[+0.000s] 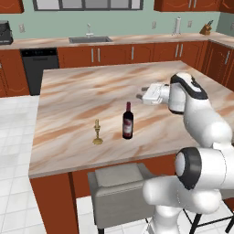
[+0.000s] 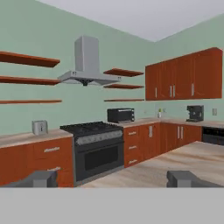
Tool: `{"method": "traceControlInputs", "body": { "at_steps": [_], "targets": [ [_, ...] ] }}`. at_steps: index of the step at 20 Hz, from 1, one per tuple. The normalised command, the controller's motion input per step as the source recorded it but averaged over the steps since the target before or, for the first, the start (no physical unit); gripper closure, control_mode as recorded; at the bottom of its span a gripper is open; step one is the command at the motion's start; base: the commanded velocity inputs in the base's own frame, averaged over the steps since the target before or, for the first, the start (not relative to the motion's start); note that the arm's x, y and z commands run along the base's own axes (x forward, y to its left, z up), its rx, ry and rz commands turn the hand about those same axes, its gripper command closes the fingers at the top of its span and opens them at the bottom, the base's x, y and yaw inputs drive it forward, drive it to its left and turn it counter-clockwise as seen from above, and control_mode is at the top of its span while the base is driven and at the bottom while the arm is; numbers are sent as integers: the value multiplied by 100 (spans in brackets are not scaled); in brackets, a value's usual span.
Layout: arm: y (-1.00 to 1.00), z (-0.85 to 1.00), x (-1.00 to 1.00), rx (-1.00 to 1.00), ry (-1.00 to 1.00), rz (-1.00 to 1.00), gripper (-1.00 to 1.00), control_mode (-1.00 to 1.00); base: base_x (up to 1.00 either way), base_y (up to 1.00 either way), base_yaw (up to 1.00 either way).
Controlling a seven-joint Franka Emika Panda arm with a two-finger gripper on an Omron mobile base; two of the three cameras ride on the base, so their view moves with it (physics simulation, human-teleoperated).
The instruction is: Get the candle and the wine from the cabinet and move them to the dining counter.
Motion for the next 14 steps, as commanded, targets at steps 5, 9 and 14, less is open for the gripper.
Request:
{"method": "traceControlInputs", "body": {
  "at_steps": [5,9,14],
  "targets": [
    [-19,30,-98,-3,16,-29,-100,-100,0,0,0],
    [-18,33,-91,-4,27,-20,-100,-100,0,0,0],
    [-13,42,-90,-5,32,-15,-100,-100,0,0,0]
  ]
}}
